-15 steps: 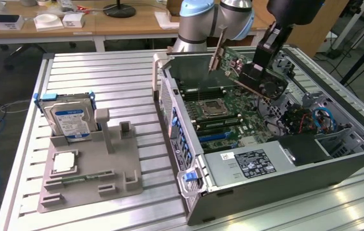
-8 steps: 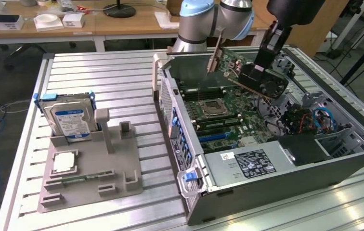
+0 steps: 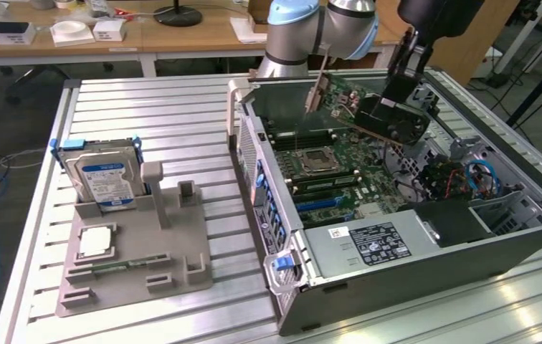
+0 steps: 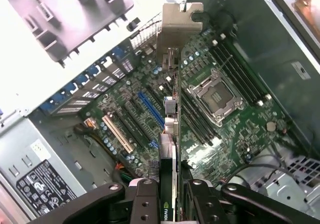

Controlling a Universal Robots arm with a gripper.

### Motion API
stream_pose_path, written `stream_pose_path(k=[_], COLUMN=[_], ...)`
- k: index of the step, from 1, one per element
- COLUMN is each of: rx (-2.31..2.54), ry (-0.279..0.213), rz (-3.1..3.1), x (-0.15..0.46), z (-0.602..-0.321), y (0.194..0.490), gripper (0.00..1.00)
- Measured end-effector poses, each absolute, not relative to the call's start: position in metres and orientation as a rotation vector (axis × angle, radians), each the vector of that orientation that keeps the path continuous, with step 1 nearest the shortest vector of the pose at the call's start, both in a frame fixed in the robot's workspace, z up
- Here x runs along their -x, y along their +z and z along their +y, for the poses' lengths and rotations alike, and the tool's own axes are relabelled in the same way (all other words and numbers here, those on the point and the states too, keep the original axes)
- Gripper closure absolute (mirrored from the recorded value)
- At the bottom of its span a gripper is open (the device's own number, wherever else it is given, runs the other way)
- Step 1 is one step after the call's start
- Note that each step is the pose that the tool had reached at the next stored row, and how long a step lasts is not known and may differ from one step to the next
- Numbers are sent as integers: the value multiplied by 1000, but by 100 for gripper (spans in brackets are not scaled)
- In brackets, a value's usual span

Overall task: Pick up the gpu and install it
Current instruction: 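Insert the gpu into the slot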

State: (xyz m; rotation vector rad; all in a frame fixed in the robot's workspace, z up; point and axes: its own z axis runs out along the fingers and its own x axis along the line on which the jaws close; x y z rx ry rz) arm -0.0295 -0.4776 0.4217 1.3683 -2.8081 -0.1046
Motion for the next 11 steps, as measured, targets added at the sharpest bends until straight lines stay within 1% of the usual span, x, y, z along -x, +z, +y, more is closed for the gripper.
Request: stream_pose_path(k=[11], rx=[-1589], ry=[-102], rz=[-2683], x=[29], z=[-478], y=[422], gripper=[74])
